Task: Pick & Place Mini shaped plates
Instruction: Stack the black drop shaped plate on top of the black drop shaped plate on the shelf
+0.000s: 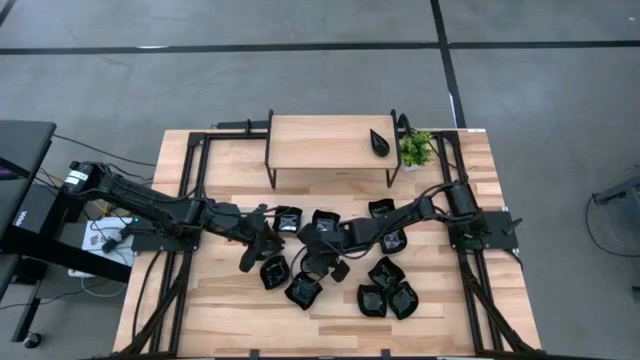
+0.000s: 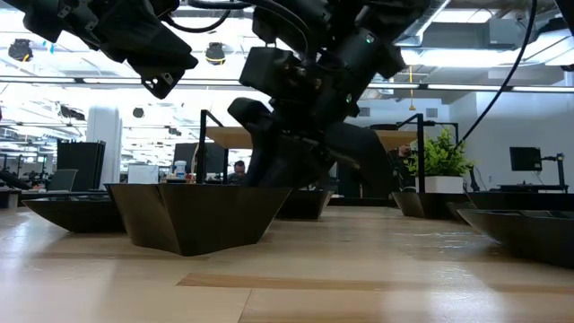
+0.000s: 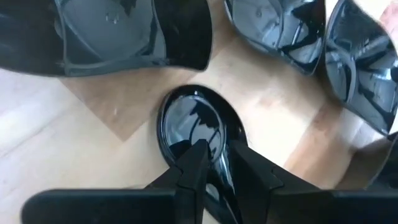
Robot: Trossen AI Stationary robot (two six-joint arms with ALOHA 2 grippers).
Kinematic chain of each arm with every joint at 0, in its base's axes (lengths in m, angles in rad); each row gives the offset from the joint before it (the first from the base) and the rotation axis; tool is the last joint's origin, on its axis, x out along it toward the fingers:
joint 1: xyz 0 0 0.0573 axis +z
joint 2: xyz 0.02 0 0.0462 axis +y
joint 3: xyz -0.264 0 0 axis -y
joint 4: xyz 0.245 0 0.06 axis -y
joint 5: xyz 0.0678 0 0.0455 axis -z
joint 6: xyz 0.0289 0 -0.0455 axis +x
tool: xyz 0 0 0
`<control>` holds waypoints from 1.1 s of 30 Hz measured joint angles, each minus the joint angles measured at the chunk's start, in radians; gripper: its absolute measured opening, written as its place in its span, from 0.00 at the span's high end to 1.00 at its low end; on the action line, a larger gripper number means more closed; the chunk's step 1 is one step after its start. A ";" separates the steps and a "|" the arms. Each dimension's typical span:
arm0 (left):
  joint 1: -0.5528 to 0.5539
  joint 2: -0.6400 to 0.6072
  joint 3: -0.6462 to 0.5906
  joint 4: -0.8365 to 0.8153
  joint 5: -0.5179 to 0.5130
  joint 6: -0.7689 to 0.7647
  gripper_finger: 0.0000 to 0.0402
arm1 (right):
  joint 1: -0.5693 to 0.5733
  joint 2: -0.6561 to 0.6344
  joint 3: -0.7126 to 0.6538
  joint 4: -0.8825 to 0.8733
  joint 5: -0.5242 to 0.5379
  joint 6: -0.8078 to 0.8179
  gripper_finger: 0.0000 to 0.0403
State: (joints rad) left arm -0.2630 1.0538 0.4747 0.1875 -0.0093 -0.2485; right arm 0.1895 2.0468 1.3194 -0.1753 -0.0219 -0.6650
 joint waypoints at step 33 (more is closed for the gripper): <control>0.002 -0.199 0.000 -0.260 -0.006 0.080 0.81 | 0.182 -0.310 -0.171 -0.131 0.699 1.471 0.84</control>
State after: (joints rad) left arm -0.2614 0.8547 0.4751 -0.0722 -0.0150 -0.1682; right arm 0.3714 1.7372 1.1487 -0.3064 0.6775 0.8062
